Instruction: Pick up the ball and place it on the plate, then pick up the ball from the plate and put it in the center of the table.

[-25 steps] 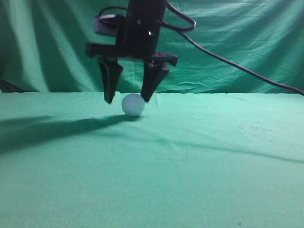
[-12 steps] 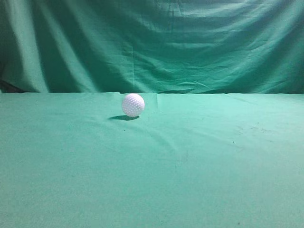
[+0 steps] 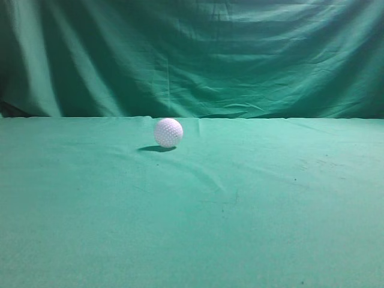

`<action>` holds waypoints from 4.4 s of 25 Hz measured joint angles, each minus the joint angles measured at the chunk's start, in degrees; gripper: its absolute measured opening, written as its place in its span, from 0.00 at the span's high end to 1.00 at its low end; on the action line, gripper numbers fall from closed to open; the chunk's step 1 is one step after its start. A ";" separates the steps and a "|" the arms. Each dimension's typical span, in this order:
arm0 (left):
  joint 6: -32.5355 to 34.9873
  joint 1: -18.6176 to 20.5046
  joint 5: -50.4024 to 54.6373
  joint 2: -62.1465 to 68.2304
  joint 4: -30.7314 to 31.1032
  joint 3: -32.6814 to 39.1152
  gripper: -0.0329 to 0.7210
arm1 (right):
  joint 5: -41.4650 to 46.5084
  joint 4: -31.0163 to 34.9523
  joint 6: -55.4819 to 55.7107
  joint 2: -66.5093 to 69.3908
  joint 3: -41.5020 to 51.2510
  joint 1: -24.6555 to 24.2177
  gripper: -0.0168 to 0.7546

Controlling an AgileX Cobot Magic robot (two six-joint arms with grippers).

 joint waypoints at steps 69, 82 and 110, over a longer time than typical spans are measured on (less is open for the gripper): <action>-7.35 0.00 -3.55 -4.33 0.00 14.76 0.96 | -45.75 9.97 -10.33 -75.76 93.08 -14.88 0.92; -7.35 0.00 -3.55 -4.33 0.00 14.76 0.96 | -52.89 17.67 -13.57 -86.14 106.24 -30.02 0.92; -7.35 0.00 -3.55 -4.33 0.00 14.76 0.96 | -49.99 18.12 -15.78 -88.89 109.36 -35.49 0.92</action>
